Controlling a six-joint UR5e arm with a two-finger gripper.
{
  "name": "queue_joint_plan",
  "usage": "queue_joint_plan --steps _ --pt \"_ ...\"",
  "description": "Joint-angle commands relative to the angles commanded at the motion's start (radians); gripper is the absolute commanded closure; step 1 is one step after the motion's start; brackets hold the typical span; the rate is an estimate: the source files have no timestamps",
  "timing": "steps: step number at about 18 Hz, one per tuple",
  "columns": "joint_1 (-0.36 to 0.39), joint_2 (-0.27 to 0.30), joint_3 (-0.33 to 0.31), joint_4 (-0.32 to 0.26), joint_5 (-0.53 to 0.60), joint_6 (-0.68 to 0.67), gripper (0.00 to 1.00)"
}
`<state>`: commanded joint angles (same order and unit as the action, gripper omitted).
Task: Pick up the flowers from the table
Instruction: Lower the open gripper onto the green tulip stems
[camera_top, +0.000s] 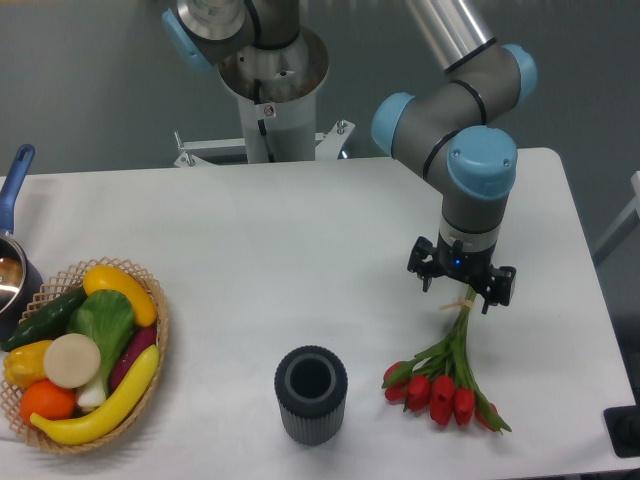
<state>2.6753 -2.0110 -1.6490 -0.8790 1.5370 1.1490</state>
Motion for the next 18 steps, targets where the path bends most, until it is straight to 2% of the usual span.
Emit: queue_joint_plan --steps 2,6,14,18 --pt "0.0 -0.009 0.0 0.003 0.0 -0.002 0.0" --pt "0.0 -0.022 -0.012 0.054 0.0 -0.008 0.0" --pt "-0.006 -0.075 -0.014 0.055 0.005 -0.031 0.0" --pt "-0.008 -0.109 0.018 0.055 0.005 -0.034 0.0"
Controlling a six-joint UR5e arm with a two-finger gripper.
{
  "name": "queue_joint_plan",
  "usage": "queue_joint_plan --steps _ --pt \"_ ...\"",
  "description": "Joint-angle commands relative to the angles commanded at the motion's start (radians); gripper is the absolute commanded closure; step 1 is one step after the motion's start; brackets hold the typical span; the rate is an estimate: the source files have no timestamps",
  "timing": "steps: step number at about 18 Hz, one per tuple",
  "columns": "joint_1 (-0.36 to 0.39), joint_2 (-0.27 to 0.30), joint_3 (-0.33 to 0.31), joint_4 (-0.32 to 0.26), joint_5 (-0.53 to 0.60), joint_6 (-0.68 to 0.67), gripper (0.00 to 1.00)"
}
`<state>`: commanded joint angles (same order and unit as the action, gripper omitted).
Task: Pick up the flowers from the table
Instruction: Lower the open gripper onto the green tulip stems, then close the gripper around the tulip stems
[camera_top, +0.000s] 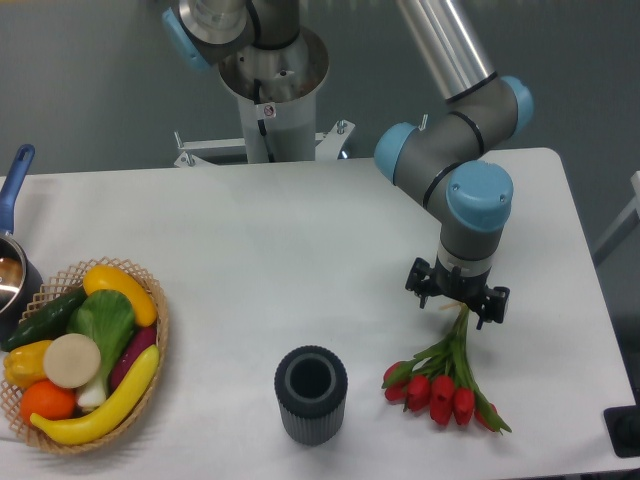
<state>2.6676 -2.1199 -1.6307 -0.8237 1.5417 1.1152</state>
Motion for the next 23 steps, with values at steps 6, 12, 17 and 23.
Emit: queue_joint_plan --steps 6,12,17,23 --pt "-0.014 -0.074 0.066 0.0 0.002 -0.003 0.0" --pt "-0.017 -0.1 0.086 0.002 0.0 0.0 0.33" --pt "-0.017 -0.103 0.083 0.0 -0.002 0.002 1.0" --pt "-0.011 -0.042 0.065 -0.012 -0.006 -0.02 1.0"
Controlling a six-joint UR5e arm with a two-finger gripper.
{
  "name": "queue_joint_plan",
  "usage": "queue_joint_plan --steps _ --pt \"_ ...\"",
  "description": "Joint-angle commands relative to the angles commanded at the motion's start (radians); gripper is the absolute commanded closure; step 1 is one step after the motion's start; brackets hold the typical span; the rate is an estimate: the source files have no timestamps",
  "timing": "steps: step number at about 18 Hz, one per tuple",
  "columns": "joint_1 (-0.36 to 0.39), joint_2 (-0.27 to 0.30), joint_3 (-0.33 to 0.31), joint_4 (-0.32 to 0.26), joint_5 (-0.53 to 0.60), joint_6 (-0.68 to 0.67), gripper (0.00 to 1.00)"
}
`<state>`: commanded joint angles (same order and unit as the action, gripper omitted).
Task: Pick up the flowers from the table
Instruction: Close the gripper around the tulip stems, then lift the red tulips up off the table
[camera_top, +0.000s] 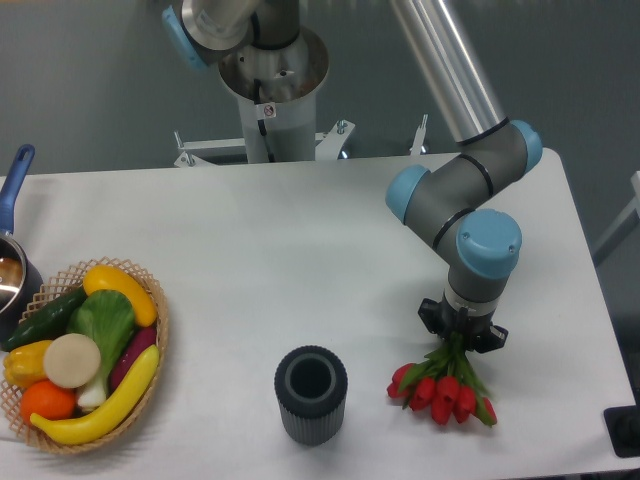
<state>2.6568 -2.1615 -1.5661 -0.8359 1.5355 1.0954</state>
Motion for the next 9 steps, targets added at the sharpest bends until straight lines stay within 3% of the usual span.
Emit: queue_joint_plan --steps 6,9 --pt "0.034 0.089 -0.002 -0.008 0.003 -0.022 1.0" --pt "0.058 0.123 0.003 -0.04 -0.002 -0.026 1.0"
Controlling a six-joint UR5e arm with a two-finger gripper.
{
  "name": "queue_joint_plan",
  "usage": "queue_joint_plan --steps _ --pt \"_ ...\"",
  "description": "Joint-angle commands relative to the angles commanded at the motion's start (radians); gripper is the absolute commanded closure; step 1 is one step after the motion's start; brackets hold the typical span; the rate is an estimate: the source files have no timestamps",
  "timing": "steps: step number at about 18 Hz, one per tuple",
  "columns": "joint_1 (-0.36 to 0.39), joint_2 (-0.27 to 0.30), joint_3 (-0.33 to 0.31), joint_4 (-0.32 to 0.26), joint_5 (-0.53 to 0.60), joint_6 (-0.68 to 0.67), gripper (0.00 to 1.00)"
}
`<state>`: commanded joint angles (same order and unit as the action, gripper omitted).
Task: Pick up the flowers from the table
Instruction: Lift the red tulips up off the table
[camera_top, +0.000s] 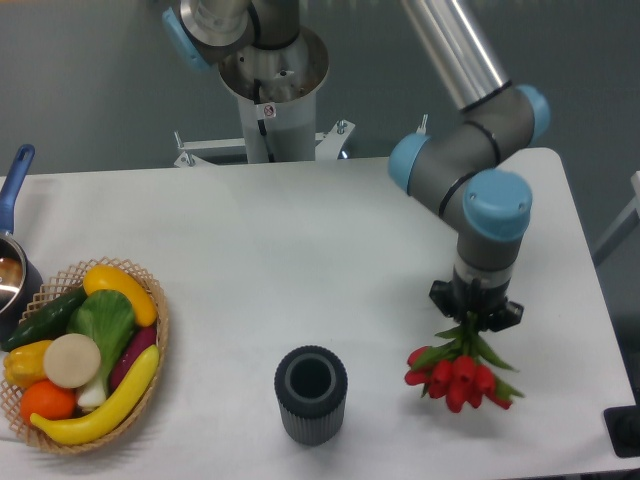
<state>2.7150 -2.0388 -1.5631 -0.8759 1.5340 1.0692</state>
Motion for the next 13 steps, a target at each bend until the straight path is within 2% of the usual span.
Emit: queue_joint_plan --steps 5,10,13 --pt "0.028 0.04 0.024 -0.066 0.006 -0.026 1.0" --pt "0.026 0.031 0.141 -0.234 0.009 -0.005 1.0" --pt "0.026 0.028 0.164 -0.273 0.011 0.017 1.0"
